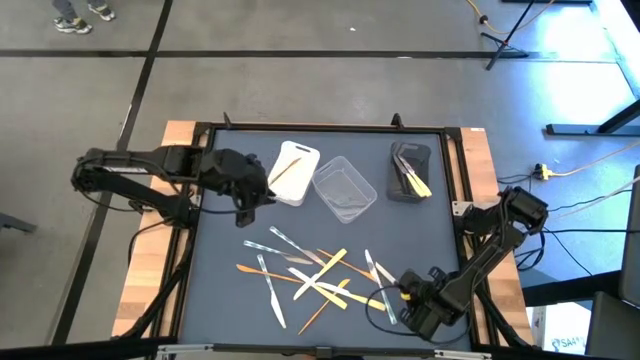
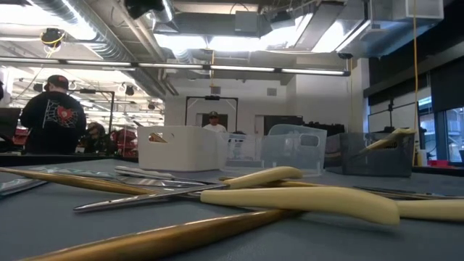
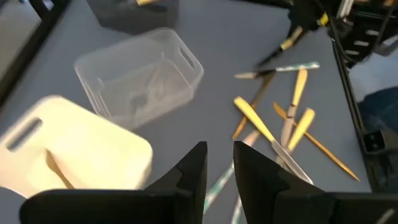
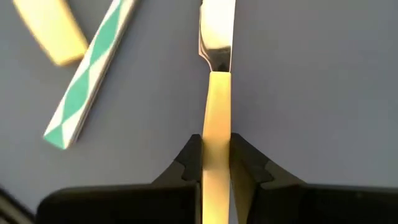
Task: Sort silverware by color (type)
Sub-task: Put the yellow knife into the black bin
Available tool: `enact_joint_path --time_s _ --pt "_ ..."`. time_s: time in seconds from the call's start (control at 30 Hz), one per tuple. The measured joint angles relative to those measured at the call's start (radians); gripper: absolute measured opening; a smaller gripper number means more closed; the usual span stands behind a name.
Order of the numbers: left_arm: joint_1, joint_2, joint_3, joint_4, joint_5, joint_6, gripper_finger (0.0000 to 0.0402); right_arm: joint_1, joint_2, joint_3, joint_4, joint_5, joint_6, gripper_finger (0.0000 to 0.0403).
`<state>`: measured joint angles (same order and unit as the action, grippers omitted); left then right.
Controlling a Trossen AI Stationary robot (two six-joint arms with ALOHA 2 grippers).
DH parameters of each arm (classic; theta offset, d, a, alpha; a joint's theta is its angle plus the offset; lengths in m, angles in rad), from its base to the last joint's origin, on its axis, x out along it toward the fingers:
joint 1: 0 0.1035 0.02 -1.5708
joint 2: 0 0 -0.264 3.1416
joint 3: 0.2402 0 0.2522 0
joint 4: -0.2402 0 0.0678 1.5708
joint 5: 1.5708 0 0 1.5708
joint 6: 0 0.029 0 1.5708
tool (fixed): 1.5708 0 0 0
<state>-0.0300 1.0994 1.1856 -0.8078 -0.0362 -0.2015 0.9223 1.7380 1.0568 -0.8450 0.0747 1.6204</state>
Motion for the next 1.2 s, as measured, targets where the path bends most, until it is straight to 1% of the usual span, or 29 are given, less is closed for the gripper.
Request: enact_joint_path --time_s 0.2,0.47,0.6,0.83,1.2 --pt "-0.044 -0.048 -0.123 0.014 -0.007 -0.092 0.0073 -0.007 -0.059 0.000 -0.064 -0.016 -0.005 0.0032" --pt "-0.084 -0.046 -0.251 0.020 -0.004 -0.186 0.0073 -0.010 -0.179 0.002 -0.122 -0.041 -0.005 0.0032" --pt "-0.097 -0.045 -0.312 0.078 -0.004 -0.216 0.0073 -0.028 -0.248 0.002 -0.157 -0.071 -0.005 0.0032" --pt "-0.112 -0.046 -0.374 0.173 0.001 -0.217 0.0073 -0.107 -0.372 0.002 -0.239 -0.086 -0.005 0.0033" --pt "-0.111 -0.046 -0.381 0.176 0.000 -0.216 0.0073 -0.283 -0.583 0.002 -0.394 -0.084 -0.035 0.0033"
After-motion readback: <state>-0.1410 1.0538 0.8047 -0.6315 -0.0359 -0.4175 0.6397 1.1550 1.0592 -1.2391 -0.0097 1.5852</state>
